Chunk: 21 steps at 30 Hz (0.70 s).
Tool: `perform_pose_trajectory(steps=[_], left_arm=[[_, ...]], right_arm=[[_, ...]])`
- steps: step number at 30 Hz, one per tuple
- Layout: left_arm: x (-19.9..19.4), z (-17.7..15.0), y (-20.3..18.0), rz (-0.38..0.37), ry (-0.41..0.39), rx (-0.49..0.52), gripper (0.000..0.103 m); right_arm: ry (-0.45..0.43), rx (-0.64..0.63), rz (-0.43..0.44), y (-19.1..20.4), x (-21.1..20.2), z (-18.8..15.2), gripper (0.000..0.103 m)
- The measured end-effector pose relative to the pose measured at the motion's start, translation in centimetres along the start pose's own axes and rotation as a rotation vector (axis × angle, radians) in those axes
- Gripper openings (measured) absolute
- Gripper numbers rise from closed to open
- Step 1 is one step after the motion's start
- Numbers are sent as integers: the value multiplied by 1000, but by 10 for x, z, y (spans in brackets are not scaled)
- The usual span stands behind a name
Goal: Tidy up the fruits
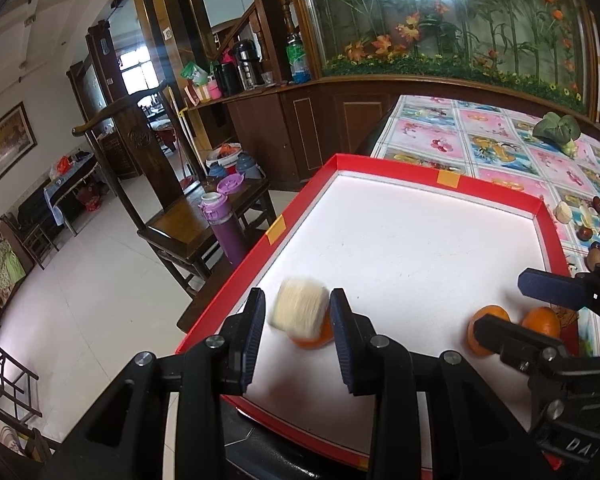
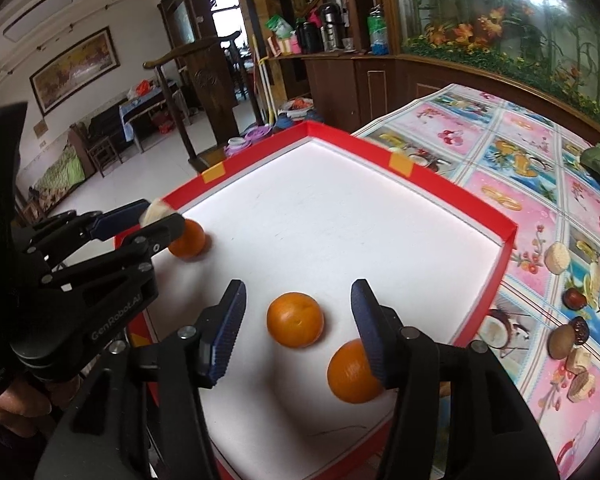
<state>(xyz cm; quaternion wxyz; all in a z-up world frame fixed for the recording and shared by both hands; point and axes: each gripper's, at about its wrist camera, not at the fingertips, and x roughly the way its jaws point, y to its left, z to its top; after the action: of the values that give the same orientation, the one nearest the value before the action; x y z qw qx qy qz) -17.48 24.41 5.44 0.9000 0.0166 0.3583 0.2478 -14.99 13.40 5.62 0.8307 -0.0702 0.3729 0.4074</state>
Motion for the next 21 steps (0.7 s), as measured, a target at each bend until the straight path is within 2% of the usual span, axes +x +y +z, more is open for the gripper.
perform_pose_trajectory(steps=[4, 11, 15, 21], left_arm=[[-8, 5, 0, 22, -20, -2, 45], [-20, 13, 22, 45, -31, -81, 76], [-28, 12, 50, 68, -28, -153, 78], [-37, 1, 91, 160, -28, -223, 78]], right_arm=[[-18, 24, 2, -8, -6, 3, 57], [4, 25, -12, -4, -10, 16, 57], [0, -14, -72, 7, -19, 33, 57], [-114, -114, -164, 37, -60, 59, 57]])
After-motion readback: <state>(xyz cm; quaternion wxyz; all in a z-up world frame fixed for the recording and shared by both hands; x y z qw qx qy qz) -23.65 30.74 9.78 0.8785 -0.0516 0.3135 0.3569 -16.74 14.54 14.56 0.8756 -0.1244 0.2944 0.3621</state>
